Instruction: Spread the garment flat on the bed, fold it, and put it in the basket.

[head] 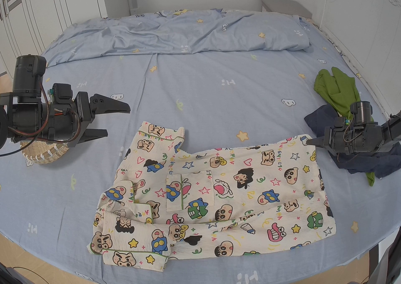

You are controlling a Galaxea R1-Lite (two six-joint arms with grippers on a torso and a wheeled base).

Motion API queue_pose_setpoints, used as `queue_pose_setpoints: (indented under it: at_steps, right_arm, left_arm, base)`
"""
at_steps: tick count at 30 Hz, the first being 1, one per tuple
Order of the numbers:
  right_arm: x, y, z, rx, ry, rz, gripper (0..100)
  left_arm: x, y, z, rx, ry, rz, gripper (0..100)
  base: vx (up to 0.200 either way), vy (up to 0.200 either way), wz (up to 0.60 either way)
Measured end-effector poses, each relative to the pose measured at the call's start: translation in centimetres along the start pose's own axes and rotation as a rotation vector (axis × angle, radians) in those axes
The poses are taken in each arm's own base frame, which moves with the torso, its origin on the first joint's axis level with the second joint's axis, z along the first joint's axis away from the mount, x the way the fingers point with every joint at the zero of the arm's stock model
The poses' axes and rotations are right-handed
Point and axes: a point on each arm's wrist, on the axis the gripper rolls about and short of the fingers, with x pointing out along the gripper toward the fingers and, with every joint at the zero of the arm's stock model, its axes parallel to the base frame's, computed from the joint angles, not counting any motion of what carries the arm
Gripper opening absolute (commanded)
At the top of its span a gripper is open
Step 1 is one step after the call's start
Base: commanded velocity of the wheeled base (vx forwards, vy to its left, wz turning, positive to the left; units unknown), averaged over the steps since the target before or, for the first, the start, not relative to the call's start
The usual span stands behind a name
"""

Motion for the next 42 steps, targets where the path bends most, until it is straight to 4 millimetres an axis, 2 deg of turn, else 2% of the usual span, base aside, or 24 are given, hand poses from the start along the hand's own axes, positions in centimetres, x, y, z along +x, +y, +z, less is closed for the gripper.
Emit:
queue_pose_setpoints:
  at_steps: [7,8,16,23,32,36,42]
  right_arm:
    - [0.4,-0.5,0.1,-0.013,-0.02,-0.001,0]
    - [0.4,-0.6,0.1,-0.012,-0.02,-0.001,100]
    - [0.4,-0.8,0.2,0.001,-0.023,-0.004,100]
    - [-0.7,-1.4,0.8,0.035,-0.052,-0.022,100]
    - [-2.2,-0.1,1.2,0.029,-0.078,-0.008,100]
    - [-2.6,0.5,1.2,0.021,-0.081,-0.002,100]
    - [-2.9,1.2,1.0,0.012,-0.08,0.007,100]
  left_arm:
    - [0.0,0.0,0.0,-0.001,-0.002,0.001,100]
    - [0.0,0.0,0.0,-0.001,-0.002,0.001,100]
    - [-0.1,0.1,0.0,-0.001,-0.002,0.002,100]
    - [-0.1,0.1,0.1,-0.001,-0.003,0.003,100]
    - [0.2,0.3,0.3,-0.001,-0.01,0.006,100]
    - [1.1,1.0,1.1,-0.008,-0.008,0.006,100]
    - [3.6,2.2,3.6,-0.002,0.001,0.006,100]
  base:
    - [0.0,0.0,0.0]
    - [0.0,0.0,0.0]
    - [0.0,0.0,0.0]
    - [0.0,0.0,0.0]
    - [0.0,0.0,0.0]
    - [0.0,0.0,0.0]
    - [0.0,0.0,0.0]
